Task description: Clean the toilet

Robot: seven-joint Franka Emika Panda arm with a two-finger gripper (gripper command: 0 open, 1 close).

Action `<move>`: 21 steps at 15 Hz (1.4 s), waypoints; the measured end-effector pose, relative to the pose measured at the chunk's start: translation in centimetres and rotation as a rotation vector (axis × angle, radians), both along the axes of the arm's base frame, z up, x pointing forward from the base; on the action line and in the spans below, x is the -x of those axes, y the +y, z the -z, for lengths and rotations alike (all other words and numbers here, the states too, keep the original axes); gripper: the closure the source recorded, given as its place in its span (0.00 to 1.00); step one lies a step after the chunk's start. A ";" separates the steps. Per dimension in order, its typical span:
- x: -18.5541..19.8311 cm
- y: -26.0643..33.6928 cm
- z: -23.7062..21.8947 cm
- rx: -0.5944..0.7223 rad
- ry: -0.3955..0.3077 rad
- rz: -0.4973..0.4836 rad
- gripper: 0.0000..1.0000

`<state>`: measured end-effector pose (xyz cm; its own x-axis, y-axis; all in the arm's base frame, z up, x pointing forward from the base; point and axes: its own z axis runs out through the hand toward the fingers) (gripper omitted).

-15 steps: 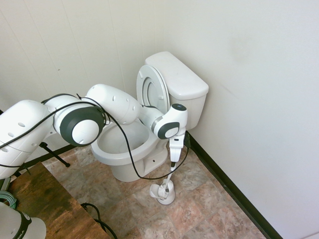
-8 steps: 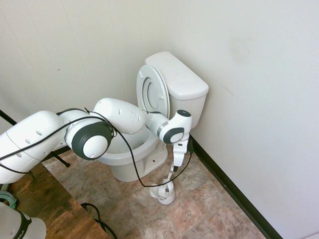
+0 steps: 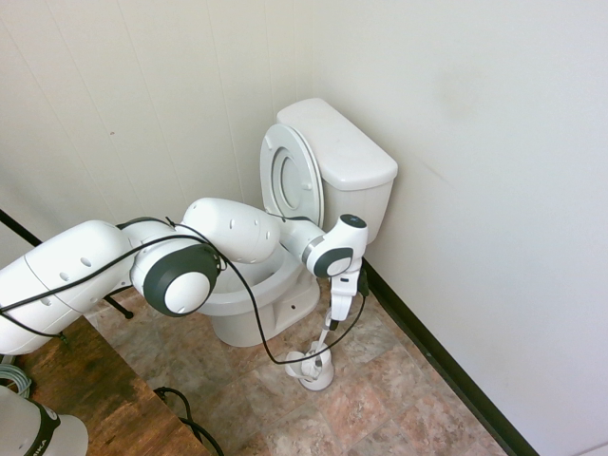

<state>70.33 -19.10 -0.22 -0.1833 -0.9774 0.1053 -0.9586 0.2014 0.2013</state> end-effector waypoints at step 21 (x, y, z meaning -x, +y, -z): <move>0.2 0.0 0.4 -0.031 -0.003 -0.066 1.00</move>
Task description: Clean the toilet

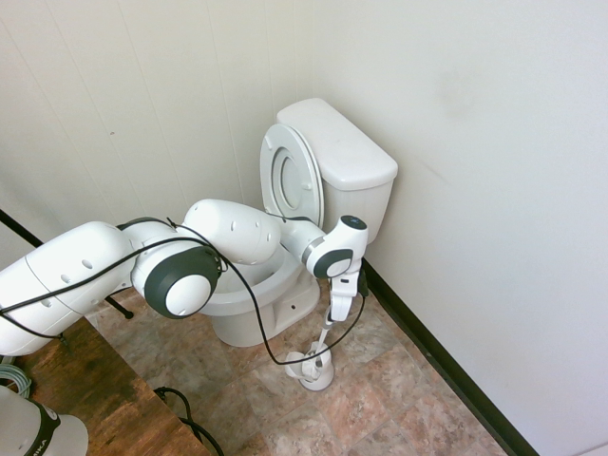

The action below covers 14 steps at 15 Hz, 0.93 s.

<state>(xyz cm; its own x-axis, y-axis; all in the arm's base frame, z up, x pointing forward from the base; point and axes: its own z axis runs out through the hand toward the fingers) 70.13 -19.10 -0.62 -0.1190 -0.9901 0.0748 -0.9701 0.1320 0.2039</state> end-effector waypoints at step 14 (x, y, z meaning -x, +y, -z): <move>7.2 0.0 -2.8 -0.057 -0.004 -0.418 1.00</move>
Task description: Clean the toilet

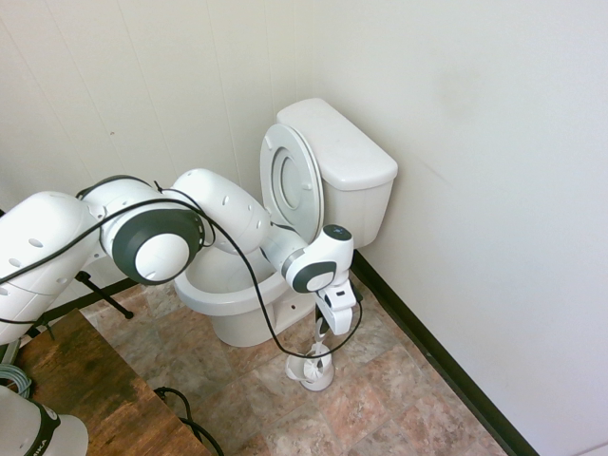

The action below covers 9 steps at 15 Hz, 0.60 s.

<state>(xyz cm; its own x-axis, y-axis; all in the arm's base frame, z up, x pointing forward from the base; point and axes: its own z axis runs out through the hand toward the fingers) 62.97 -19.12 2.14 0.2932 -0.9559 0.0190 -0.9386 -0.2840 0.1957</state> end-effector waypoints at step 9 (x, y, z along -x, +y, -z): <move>6.0 -0.2 -11.8 0.039 -0.002 -0.100 1.00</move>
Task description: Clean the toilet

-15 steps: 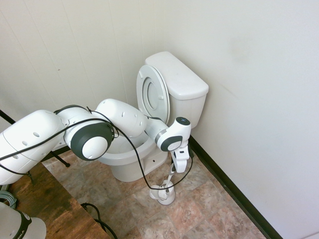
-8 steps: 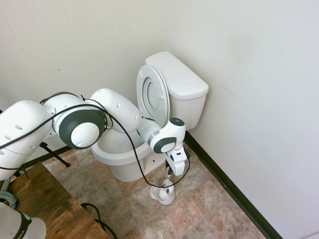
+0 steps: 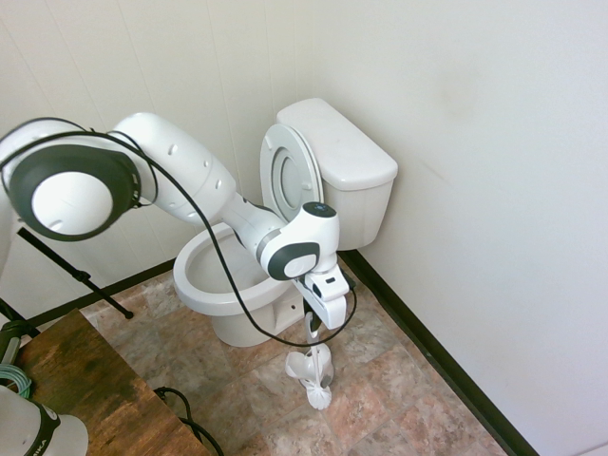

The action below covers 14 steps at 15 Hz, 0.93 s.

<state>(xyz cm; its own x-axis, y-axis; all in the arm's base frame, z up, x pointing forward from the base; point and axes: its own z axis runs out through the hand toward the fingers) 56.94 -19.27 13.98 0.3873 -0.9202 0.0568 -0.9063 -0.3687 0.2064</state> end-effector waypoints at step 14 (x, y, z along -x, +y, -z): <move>4.0 13.9 -23.3 0.004 -0.197 -0.040 1.00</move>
<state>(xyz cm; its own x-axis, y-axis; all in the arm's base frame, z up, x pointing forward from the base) 52.98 -5.38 37.24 0.4048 -0.9038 0.1390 -0.9139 -0.4050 0.0280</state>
